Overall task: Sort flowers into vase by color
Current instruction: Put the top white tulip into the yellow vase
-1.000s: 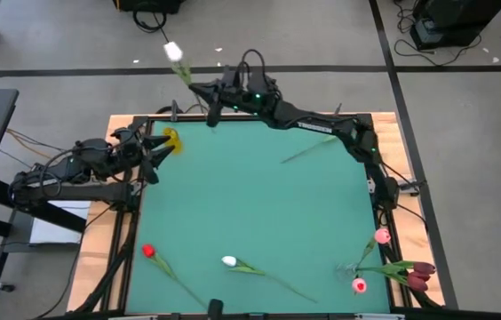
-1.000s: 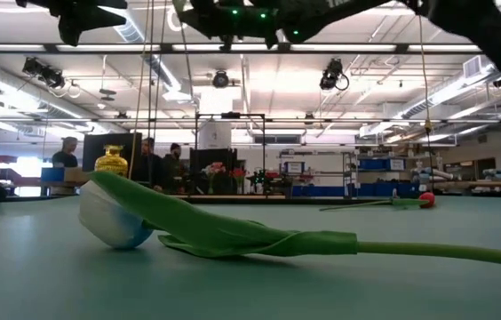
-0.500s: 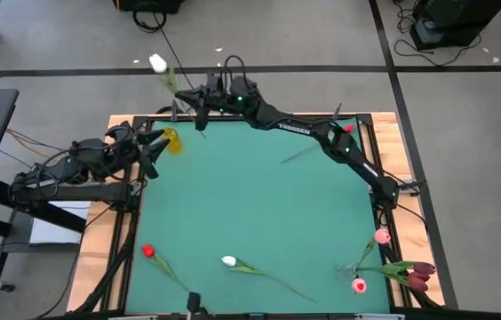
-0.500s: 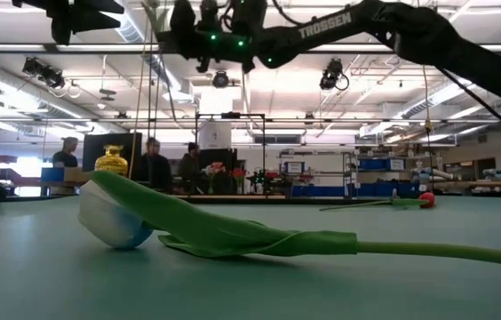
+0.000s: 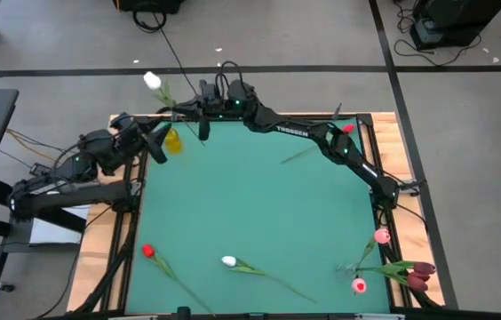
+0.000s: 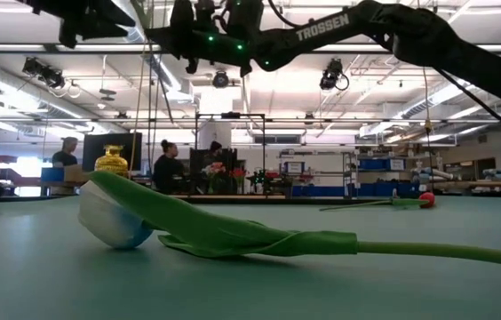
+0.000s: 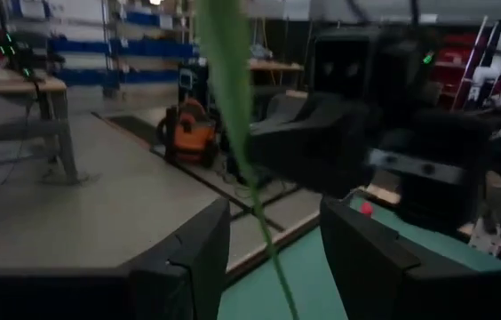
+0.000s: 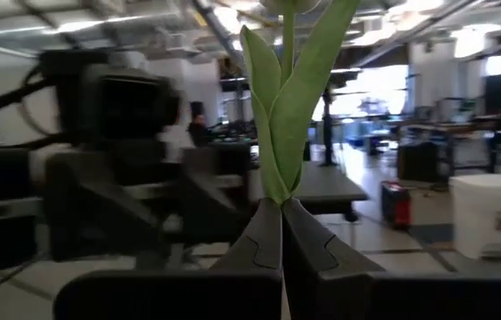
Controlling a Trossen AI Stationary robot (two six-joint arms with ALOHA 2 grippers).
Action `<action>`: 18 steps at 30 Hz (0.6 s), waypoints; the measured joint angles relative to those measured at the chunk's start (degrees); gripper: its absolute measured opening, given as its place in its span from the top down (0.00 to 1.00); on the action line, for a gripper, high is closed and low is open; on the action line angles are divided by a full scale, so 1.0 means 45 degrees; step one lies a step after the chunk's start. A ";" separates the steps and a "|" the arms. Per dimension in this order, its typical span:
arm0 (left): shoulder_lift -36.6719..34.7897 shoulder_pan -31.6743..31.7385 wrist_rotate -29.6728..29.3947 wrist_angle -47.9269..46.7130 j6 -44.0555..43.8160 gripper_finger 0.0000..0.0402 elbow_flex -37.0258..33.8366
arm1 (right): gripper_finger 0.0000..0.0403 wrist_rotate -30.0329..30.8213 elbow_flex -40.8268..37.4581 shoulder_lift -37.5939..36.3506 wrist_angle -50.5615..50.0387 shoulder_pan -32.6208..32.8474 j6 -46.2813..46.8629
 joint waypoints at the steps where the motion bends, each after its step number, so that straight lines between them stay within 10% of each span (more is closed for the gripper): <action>1: 0.0152 0.0254 0.0349 0.0031 -0.0121 0.55 0.0000 | 1.00 -0.0264 0.0000 0.0000 0.0021 0.0028 -0.0002; 18: 0.1151 0.1314 0.1581 0.3039 0.0005 0.55 -0.0005 | 1.00 -0.2632 0.0010 0.0000 0.0504 0.0093 -0.0022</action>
